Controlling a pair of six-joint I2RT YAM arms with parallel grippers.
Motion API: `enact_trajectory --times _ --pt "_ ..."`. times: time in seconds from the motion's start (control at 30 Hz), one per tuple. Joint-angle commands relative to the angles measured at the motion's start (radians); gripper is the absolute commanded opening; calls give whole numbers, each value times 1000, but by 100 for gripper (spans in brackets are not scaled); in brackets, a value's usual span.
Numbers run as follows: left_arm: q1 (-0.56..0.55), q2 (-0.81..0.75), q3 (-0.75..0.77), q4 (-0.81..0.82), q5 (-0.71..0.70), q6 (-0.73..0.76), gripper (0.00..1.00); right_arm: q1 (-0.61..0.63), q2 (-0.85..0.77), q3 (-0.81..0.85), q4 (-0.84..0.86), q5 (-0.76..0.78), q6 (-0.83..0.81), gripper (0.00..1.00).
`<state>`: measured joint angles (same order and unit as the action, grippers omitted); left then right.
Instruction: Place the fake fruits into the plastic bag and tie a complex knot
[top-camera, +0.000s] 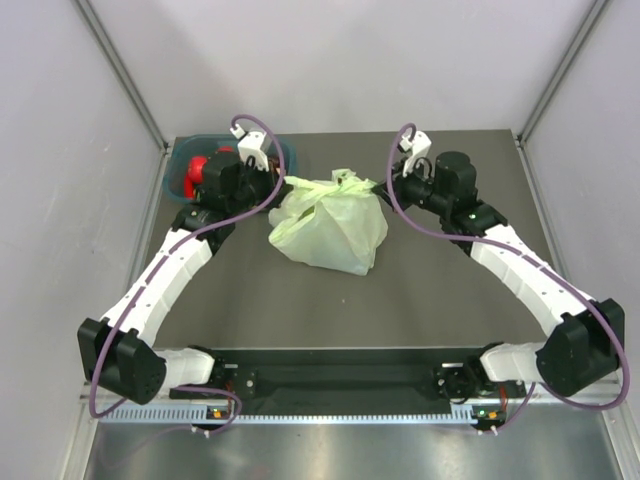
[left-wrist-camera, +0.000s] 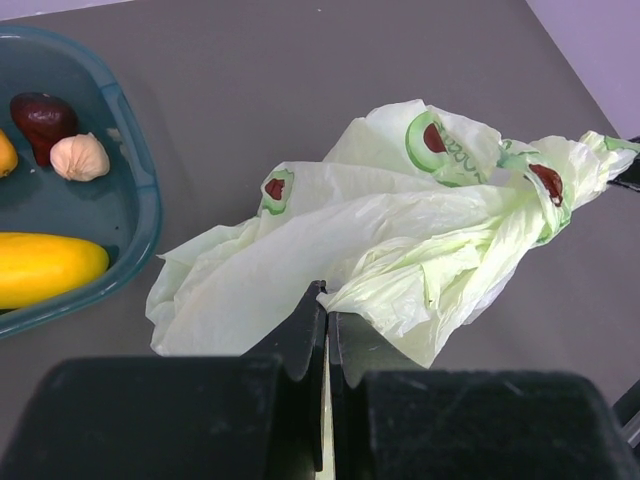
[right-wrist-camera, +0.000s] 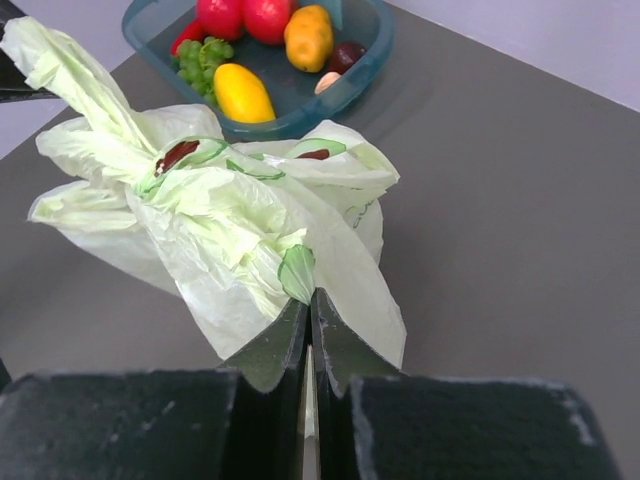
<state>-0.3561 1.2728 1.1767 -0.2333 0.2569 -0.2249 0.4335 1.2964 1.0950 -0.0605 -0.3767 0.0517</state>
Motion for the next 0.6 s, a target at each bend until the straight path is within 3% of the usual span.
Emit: enact_trajectory --times 0.0,0.2,0.33,0.57 --pt "2 -12 43 22 -13 19 0 -1 -52 17 19 42 -7 0" --pt "3 3 69 -55 -143 -7 0 1 -118 -14 -113 247 26 0" --pt "9 31 97 -116 -315 -40 0 10 -114 -56 -263 436 85 0" --pt "43 69 44 -104 -407 -80 0 4 -105 -237 -178 565 157 0"
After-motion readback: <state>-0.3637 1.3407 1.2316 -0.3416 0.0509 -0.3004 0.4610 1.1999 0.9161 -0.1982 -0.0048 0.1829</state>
